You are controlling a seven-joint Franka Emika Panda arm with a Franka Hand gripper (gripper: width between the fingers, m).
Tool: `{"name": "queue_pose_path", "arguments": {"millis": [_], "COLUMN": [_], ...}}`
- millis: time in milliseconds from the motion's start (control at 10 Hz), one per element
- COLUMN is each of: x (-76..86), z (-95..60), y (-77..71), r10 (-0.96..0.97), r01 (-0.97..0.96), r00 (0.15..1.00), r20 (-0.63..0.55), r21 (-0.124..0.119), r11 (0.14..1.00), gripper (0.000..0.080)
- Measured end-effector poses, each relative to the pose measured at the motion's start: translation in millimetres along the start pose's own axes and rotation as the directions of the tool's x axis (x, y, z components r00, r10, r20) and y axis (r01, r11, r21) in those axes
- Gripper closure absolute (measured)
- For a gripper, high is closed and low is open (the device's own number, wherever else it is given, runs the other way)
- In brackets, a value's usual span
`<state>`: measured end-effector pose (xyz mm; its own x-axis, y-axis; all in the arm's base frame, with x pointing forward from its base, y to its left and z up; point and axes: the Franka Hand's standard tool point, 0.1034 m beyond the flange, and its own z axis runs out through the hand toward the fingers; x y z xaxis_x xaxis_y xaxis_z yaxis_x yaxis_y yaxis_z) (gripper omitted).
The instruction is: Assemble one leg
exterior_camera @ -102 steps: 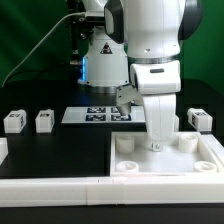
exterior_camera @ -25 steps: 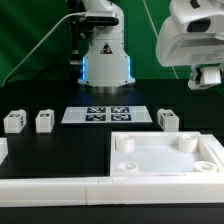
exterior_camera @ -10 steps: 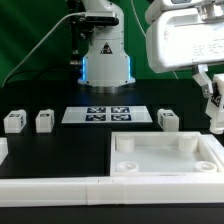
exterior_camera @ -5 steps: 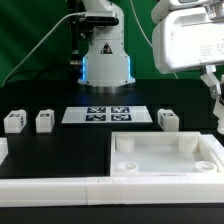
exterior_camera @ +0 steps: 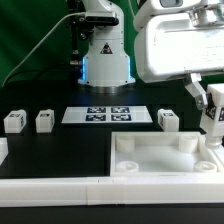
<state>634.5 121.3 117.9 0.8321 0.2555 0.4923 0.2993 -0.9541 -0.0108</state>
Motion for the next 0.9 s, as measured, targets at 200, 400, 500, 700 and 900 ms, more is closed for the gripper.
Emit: {"name": "queue_pose_path", "arguments": {"millis": [200,400,500,700,900], "x": [-3.0,-10.0,-13.0,-20.6,-22.1], "z": [5.8,10.7,12.1,19.8,24.0], "y": [1.0,0.3,1.1,2.8,3.0], "r10": [0.003,0.005,0.005,0.007,0.009], "r01": [-0.003,-0.005,-0.005,-0.007,-0.009], "r00": [1.0,1.0,1.0,1.0,1.0], "r20": [0.006,0.019,0.019,0.021,0.023], "r21": [0.001,0.004,0.003,0.002,0.004], "r11": [1.0,1.0,1.0,1.0,1.0], "gripper": [0.0506,0.0506,0.0506,0.0506,0.0506]}}
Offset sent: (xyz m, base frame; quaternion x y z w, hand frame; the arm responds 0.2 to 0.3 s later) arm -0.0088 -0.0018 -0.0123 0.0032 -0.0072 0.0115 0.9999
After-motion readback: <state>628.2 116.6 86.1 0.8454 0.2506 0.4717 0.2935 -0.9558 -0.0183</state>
